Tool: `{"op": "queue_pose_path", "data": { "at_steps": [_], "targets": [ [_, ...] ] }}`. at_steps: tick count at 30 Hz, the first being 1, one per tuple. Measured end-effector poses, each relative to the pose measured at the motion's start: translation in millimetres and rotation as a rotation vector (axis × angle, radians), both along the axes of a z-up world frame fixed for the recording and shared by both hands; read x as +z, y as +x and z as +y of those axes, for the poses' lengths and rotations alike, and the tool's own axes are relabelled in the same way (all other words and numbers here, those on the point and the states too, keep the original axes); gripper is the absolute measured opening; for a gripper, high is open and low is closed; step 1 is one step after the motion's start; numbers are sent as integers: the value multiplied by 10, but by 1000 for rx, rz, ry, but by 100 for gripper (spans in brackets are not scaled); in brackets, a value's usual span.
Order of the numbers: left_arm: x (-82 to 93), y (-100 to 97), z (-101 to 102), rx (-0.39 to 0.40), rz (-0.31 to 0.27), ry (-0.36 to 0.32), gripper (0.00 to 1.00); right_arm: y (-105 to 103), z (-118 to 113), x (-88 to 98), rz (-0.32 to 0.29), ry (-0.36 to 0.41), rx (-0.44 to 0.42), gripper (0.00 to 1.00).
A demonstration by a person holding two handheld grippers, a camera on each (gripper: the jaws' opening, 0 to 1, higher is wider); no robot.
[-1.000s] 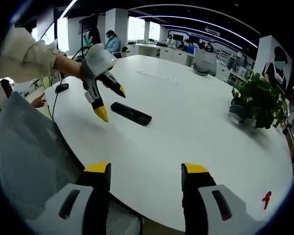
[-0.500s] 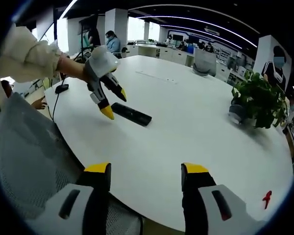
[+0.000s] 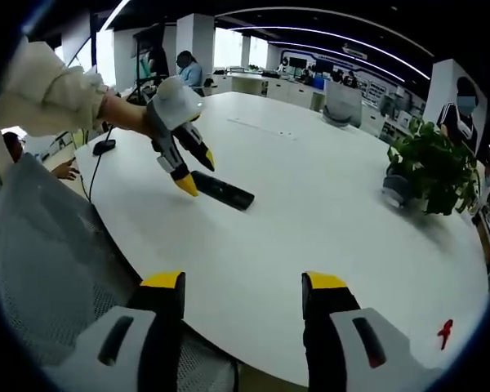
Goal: Press the specified remote control buttons in sequence, fully releasing each button before pressing the next.
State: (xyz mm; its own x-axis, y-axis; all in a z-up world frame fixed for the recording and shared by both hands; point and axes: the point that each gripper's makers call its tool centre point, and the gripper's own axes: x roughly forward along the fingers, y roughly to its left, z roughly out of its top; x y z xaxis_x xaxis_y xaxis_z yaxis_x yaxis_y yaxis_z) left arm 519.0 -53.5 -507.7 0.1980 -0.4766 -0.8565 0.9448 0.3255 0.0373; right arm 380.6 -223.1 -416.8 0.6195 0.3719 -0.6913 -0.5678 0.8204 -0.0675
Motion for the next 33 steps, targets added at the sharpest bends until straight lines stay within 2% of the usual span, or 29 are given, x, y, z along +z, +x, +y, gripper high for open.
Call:
{"op": "queue_pose_path", "data": {
  "at_steps": [5, 8, 15, 19, 33],
  "targets": [
    [-46, 35, 20, -13, -30, 31, 40, -4, -1, -3, 2, -1, 0, 59],
    [-67, 20, 14, -12, -14, 30, 38, -4, 7, 0, 0, 1, 4, 58],
    [-61, 34, -74, -20, -21, 15, 39, -7, 5, -9, 4, -1, 5, 58],
    [-80, 62, -76, -48, -32, 30, 39, -11, 13, -9, 4, 0, 10, 57],
    [-98, 121, -121, -32, -6, 13, 39, -28, 44, -37, 18, -9, 34, 55]
  ]
}}
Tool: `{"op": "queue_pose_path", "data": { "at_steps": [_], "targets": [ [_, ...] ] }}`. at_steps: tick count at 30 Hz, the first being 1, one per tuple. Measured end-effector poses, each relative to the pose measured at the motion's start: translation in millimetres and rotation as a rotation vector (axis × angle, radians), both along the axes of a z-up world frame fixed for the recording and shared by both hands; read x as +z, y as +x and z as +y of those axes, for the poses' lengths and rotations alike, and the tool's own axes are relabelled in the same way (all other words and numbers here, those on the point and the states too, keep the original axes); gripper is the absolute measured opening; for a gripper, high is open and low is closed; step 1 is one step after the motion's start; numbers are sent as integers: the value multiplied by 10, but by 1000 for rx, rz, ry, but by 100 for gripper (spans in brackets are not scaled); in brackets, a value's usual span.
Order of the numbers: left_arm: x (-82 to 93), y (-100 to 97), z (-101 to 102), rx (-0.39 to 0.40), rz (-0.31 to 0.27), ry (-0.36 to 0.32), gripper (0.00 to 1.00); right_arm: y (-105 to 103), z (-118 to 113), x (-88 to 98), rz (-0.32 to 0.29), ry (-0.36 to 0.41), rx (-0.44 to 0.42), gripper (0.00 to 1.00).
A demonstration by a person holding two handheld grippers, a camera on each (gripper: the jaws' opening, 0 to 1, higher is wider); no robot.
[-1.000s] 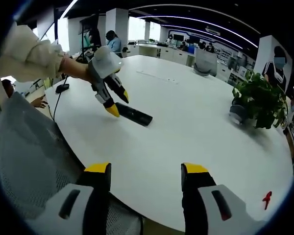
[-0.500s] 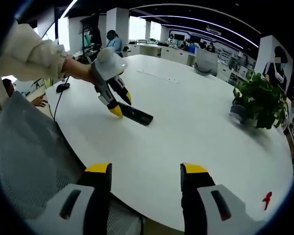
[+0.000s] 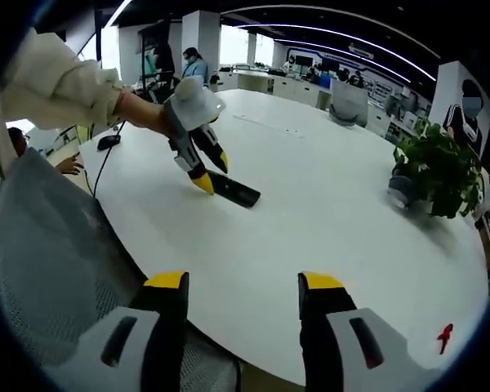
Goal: Press the specified remote control buttons in sequence, fully releasing each button before pressing the next.
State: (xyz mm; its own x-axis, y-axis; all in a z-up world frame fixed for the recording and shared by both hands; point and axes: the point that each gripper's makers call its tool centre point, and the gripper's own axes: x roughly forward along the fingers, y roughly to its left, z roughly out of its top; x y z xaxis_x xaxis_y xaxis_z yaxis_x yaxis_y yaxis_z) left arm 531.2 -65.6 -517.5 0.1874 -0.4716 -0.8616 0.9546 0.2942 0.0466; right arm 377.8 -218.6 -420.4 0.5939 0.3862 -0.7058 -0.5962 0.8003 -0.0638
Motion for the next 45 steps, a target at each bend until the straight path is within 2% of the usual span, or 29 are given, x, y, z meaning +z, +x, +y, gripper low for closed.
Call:
{"op": "queue_pose_path", "data": {
  "at_steps": [5, 10, 15, 30, 39, 45],
  "targets": [
    [-1, 12, 3, 6, 3, -5, 37, -2, 8, -2, 2, 0, 4, 55],
    [0, -4, -9, -1, 10, -5, 32, 15, 3, 36, -20, 1, 4, 50],
    [-8, -33, -25, -14, 26, -2, 26, 1, 7, 15, -9, -2, 10, 50],
    [-5, -42, -26, 0, 18, 12, 25, 1, 16, 12, -9, -3, 19, 48],
    [-15, -160, -22, 15, 52, -3, 24, -9, 21, 0, -3, -7, 25, 47],
    [-19, -253, -13, -4, 50, 5, 24, -20, 29, -15, 6, -13, 31, 46]
  ]
}}
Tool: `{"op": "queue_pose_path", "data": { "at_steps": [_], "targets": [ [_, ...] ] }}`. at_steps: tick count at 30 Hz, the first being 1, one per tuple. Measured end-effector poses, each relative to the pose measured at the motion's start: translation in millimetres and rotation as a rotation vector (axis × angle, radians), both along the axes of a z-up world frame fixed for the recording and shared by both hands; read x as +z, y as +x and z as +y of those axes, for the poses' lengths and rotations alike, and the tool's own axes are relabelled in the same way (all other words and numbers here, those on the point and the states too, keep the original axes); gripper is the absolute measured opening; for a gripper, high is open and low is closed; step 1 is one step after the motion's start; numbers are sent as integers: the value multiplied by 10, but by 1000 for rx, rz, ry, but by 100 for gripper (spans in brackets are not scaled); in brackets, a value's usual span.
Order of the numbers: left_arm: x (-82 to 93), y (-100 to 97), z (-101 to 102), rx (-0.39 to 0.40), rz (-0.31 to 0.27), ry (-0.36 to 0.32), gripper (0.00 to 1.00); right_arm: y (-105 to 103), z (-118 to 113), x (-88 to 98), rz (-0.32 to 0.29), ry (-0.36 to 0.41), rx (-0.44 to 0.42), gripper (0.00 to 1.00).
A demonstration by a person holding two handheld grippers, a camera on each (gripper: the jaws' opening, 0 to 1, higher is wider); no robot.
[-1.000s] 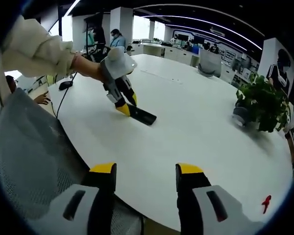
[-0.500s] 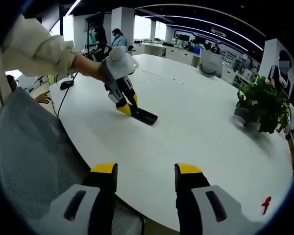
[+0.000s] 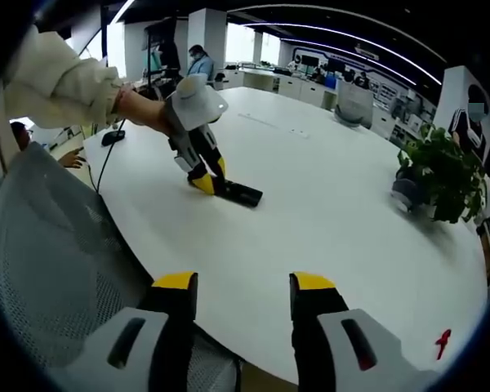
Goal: Press the specified remote control buttons in sequence, fully releasing each button before pressing the next.
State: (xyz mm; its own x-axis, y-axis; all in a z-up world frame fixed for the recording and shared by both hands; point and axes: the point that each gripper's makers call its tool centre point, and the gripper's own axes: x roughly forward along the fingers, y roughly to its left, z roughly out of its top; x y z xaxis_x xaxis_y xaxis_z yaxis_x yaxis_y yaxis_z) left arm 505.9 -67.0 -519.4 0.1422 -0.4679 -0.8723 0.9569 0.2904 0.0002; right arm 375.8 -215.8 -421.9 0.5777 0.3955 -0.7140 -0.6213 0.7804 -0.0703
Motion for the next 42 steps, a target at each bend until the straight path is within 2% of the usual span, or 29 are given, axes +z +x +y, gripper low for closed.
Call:
{"op": "queue_pose_path", "data": {
  "at_steps": [29, 42],
  "targets": [
    [1, -341, 24, -63, 20, -2, 24, -21, 8, -19, 9, -14, 12, 45],
    [3, -444, 36, -67, 22, 7, 24, -19, 7, -16, 6, -17, 14, 45]
  ]
}}
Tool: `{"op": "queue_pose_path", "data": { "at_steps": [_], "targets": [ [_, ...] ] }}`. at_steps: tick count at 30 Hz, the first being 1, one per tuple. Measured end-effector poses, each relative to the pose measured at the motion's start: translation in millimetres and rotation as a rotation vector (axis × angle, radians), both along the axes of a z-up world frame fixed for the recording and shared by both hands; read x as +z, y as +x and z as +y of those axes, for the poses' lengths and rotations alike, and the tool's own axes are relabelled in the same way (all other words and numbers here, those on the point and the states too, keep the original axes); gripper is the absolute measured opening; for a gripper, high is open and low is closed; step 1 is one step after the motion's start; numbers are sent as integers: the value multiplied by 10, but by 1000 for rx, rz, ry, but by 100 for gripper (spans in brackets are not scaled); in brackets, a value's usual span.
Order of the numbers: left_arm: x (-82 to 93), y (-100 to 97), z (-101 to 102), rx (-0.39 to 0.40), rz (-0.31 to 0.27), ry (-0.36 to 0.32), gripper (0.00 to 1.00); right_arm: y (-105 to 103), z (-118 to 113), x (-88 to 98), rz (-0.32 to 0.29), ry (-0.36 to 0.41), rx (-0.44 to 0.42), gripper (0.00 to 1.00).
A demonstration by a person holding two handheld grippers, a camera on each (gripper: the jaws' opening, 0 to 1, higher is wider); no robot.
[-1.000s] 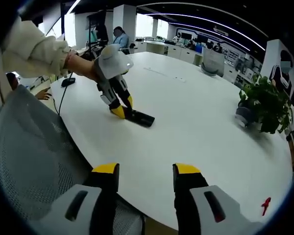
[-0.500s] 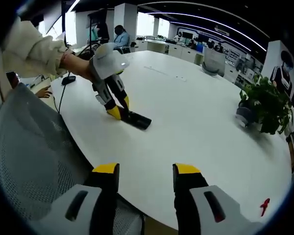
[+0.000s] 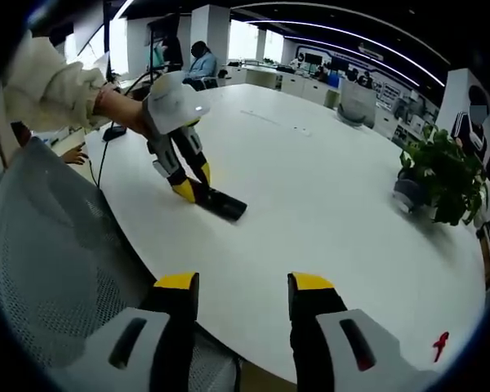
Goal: Press the specified remote control buttons in sequence, fully releasing each button before pressing the next.
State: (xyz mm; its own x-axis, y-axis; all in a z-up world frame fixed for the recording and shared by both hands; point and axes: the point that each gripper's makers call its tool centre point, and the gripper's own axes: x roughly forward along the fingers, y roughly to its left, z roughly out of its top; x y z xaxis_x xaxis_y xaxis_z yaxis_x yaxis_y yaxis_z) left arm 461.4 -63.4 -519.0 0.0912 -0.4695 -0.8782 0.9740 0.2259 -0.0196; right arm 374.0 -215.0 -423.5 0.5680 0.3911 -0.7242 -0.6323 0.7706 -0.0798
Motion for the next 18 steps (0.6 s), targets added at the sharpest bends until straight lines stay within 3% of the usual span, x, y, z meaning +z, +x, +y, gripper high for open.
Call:
{"op": "queue_pose_path", "data": {
  "at_steps": [18],
  "targets": [
    [11, -290, 63, -50, 1, 6, 24, -33, 6, -26, 3, -49, 31, 43]
  ]
}}
